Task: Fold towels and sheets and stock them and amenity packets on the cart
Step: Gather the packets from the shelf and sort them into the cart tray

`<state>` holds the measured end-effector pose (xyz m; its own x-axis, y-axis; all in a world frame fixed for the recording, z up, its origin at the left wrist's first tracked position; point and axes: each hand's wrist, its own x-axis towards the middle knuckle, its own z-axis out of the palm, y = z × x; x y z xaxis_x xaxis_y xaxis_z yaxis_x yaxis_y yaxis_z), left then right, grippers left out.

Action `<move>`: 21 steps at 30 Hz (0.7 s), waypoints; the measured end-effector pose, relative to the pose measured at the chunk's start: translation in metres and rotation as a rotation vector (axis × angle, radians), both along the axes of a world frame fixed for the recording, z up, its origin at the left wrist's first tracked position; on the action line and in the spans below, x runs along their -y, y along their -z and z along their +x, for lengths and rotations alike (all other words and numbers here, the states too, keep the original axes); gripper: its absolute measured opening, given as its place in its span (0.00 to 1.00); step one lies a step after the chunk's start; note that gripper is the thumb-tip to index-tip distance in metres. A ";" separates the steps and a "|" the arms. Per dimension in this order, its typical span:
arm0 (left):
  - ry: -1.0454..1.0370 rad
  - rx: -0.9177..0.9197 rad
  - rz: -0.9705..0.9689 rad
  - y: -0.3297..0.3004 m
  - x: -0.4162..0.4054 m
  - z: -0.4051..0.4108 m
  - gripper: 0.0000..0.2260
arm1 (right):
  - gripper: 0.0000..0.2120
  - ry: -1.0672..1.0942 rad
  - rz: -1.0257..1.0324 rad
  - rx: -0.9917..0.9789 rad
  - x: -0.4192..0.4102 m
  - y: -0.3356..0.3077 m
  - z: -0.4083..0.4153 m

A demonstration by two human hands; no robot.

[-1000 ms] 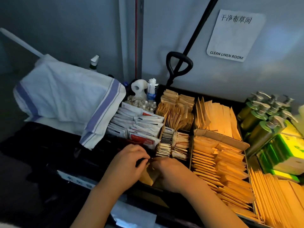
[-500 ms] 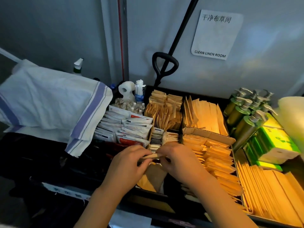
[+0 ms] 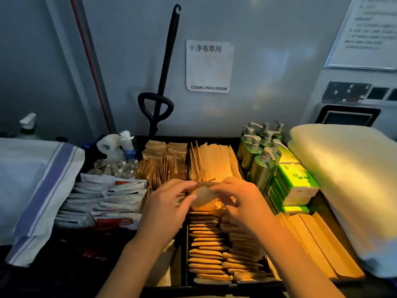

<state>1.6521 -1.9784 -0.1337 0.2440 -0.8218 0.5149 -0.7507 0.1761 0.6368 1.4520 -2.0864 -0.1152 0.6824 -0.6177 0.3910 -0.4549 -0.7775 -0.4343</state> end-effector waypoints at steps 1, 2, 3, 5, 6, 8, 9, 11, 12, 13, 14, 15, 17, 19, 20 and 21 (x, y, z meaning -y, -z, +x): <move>0.020 0.028 -0.006 -0.004 0.005 -0.002 0.13 | 0.17 0.000 -0.023 -0.005 0.003 -0.002 -0.003; 0.035 0.052 -0.012 -0.007 0.010 -0.005 0.12 | 0.18 0.002 -0.047 -0.008 0.007 -0.004 -0.005; 0.041 0.069 -0.014 -0.009 0.014 -0.007 0.11 | 0.18 0.006 -0.072 -0.012 0.009 -0.005 -0.006; 0.031 0.073 -0.008 -0.010 0.022 -0.009 0.11 | 0.18 0.012 -0.101 -0.002 0.014 -0.004 -0.007; 0.021 0.068 -0.002 -0.009 0.025 -0.009 0.11 | 0.18 0.014 -0.100 0.001 0.017 -0.003 -0.007; 0.008 0.063 0.018 -0.003 0.030 -0.008 0.10 | 0.19 0.014 -0.082 -0.010 0.021 0.000 -0.006; 0.003 0.066 0.031 0.001 0.033 -0.006 0.10 | 0.19 0.008 -0.081 -0.019 0.023 0.002 -0.006; -0.019 0.068 0.077 0.014 0.035 -0.004 0.10 | 0.17 -0.004 -0.074 -0.030 0.025 0.008 -0.004; -0.031 0.065 0.101 0.020 0.036 -0.002 0.10 | 0.16 -0.009 -0.062 -0.036 0.027 0.010 -0.003; -0.044 0.066 0.127 0.027 0.037 0.000 0.10 | 0.16 -0.011 -0.047 -0.057 0.028 0.013 -0.001; -0.059 0.073 0.155 0.034 0.038 0.002 0.10 | 0.15 -0.011 -0.028 -0.098 0.028 0.016 0.001; -0.076 0.080 0.184 0.039 0.039 0.004 0.09 | 0.14 -0.014 -0.004 -0.154 0.029 0.018 0.004; -0.100 0.078 0.229 0.046 0.039 0.006 0.08 | 0.10 -0.029 0.033 -0.268 0.031 0.022 0.010; -0.085 0.068 0.233 0.048 0.039 0.008 0.09 | 0.09 -0.030 0.054 -0.338 0.031 0.025 0.013; -0.066 0.069 0.212 0.047 0.039 0.008 0.10 | 0.10 -0.023 0.053 -0.338 0.031 0.026 0.014; -0.048 0.073 0.187 0.047 0.039 0.009 0.10 | 0.10 -0.019 0.044 -0.319 0.032 0.026 0.015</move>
<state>1.6608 -2.0172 -0.1804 0.2528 -0.8931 0.3721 -0.8009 0.0226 0.5984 1.4667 -2.1182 -0.1410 0.7776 -0.6155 0.1285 -0.5594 -0.7705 -0.3057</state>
